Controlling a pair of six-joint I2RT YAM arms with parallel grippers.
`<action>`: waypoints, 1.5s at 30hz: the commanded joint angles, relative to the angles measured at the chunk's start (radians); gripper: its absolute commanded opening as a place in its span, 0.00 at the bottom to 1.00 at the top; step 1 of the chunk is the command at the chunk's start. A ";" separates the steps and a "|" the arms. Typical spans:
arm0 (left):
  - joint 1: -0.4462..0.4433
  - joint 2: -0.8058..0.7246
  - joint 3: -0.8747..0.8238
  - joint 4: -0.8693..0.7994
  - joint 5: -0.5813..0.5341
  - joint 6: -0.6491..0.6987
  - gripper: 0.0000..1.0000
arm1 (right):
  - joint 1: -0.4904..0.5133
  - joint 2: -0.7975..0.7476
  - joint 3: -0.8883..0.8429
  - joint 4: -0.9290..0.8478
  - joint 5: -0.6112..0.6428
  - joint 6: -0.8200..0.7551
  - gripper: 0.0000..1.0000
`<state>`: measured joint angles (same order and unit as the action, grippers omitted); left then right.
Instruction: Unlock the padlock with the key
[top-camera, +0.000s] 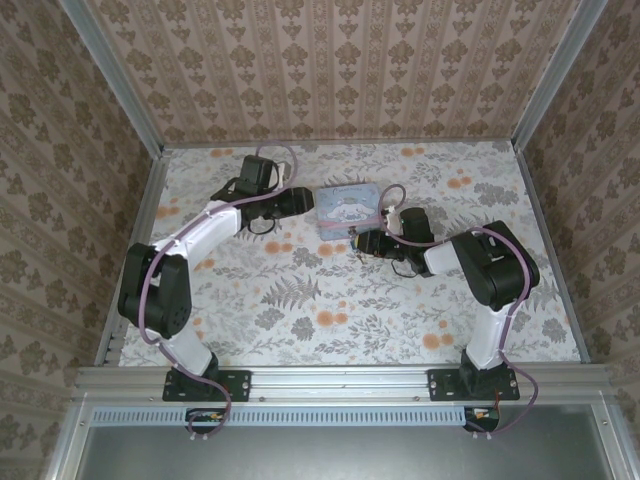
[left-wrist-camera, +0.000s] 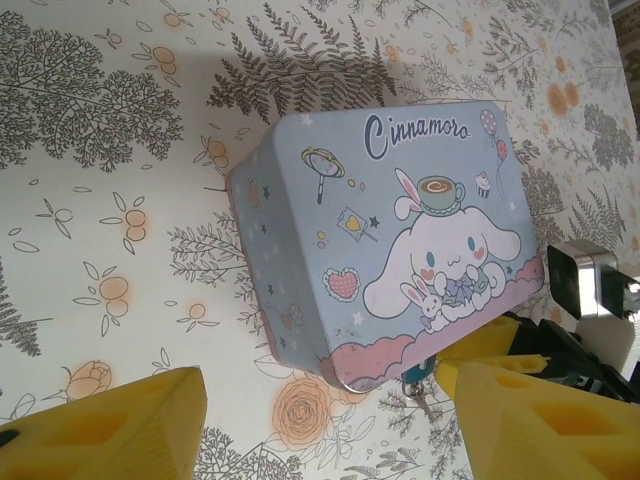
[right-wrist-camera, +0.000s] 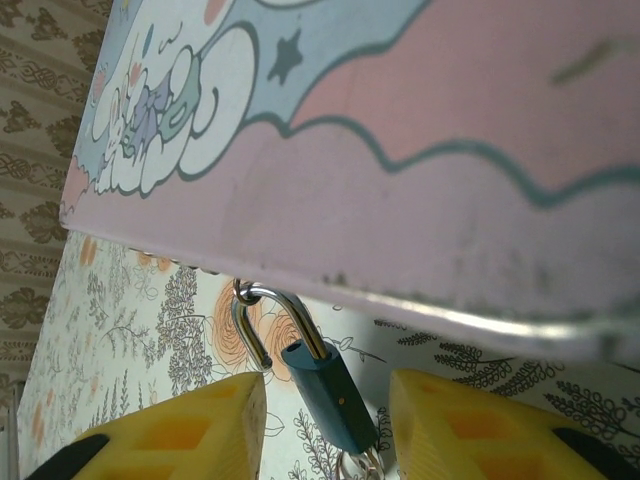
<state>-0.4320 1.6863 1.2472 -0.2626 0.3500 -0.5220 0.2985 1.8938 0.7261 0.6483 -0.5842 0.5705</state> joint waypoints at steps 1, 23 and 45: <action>0.001 0.017 0.034 -0.020 0.003 0.020 0.67 | 0.017 0.031 0.015 -0.017 -0.022 -0.025 0.37; 0.002 0.035 0.050 -0.018 0.010 0.039 0.68 | 0.034 0.033 0.004 0.039 0.024 0.064 0.00; -0.244 0.230 0.338 -0.328 -0.412 0.338 0.69 | 0.031 -0.066 -0.117 0.089 0.218 0.371 0.00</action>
<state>-0.6685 1.8797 1.5360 -0.5011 0.0345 -0.2436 0.3317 1.8538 0.6369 0.7376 -0.4309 0.8906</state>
